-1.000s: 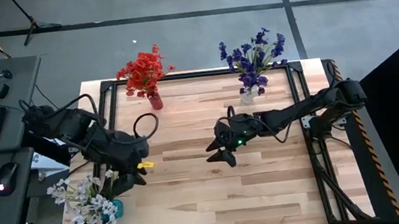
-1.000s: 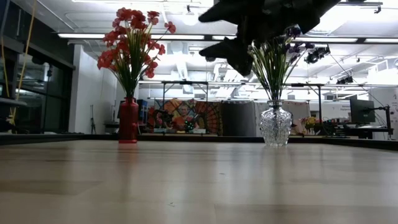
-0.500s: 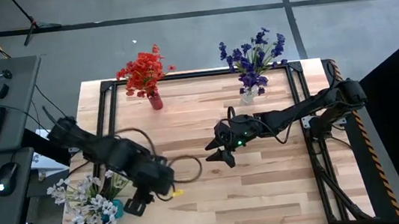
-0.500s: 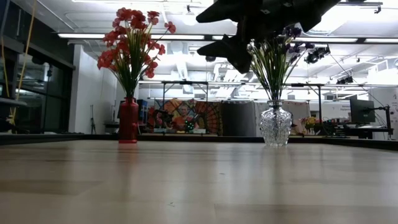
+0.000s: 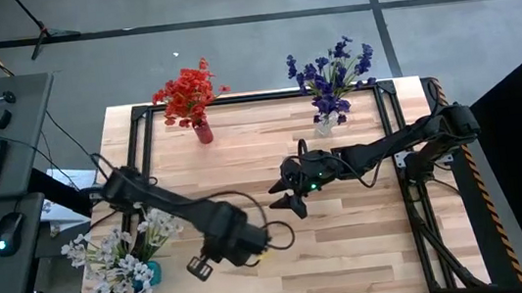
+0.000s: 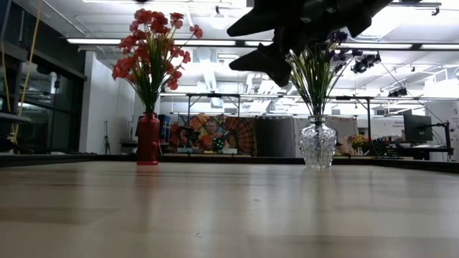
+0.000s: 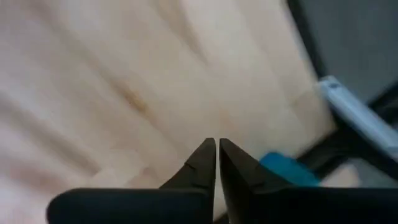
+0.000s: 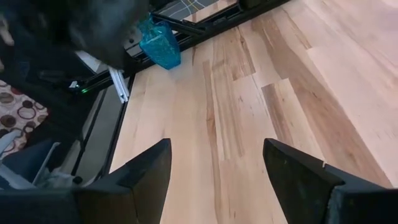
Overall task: Sort flowers into vase by color
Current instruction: Return to Home Position
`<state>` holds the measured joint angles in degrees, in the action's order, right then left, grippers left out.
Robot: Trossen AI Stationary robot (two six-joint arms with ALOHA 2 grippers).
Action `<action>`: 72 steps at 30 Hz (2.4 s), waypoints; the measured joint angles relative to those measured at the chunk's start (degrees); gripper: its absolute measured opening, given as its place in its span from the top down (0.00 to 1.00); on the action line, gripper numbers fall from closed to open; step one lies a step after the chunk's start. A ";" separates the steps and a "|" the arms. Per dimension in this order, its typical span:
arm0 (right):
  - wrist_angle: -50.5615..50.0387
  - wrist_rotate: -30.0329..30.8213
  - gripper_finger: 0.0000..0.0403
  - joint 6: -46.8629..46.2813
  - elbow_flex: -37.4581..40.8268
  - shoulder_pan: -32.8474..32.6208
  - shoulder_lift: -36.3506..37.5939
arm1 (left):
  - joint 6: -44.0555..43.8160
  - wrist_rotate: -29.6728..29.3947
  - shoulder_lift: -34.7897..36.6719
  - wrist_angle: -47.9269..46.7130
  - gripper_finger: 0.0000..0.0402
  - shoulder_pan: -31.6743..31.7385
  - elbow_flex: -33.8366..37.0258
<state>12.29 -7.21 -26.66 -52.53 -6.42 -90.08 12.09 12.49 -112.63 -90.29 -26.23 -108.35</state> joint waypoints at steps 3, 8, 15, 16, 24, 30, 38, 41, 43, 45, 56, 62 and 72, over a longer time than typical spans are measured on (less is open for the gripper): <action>-0.12 0.37 0.40 0.15 0.00 0.00 0.00 | 0.79 13.62 -2.63 0.51 0.97 1.79 0.02; -3.13 0.57 0.40 2.33 0.00 0.00 0.04 | 3.52 27.48 -6.71 0.29 0.99 2.73 0.70; -6.70 0.56 0.40 4.26 -0.02 0.83 0.04 | 0.95 35.99 -14.32 0.31 0.98 2.84 0.79; -6.73 0.55 0.40 4.26 -0.02 1.07 0.04 | 0.64 35.91 -14.81 0.32 0.97 2.96 0.80; -6.62 0.54 0.40 4.83 -0.02 3.42 0.04 | 1.07 29.13 -9.30 0.41 0.76 3.94 6.52; -5.29 2.60 0.40 4.63 -0.02 4.22 0.04 | -3.60 26.05 -3.96 -0.02 0.49 7.28 22.31; -4.15 4.85 0.40 5.75 -0.02 4.20 0.04 | -14.26 32.01 -2.22 0.48 0.37 6.92 29.64; -3.98 6.01 0.40 6.16 -0.02 4.20 0.04 | -15.07 31.34 -1.10 0.27 0.37 5.52 32.26; -3.91 6.11 0.40 6.16 -0.02 4.20 0.04 | -16.49 32.29 0.14 0.18 0.37 4.94 34.32; -3.89 6.11 0.40 6.16 -0.02 4.20 0.04 | -17.82 33.24 2.32 0.47 0.37 4.93 35.31; -3.82 6.65 0.40 6.08 -0.02 5.07 0.04 | -31.24 32.02 17.63 0.23 0.37 5.49 35.67; -3.82 7.46 0.40 5.59 -0.02 5.05 0.04 | -31.92 32.13 18.33 0.30 0.37 4.63 35.67; -3.85 8.17 0.40 4.20 -0.02 5.05 0.04 | -35.12 32.28 22.69 0.32 0.39 4.29 35.67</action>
<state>8.45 0.96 -22.46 -52.56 -1.37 -90.04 -23.03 44.77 -89.95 -89.97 -21.95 -72.69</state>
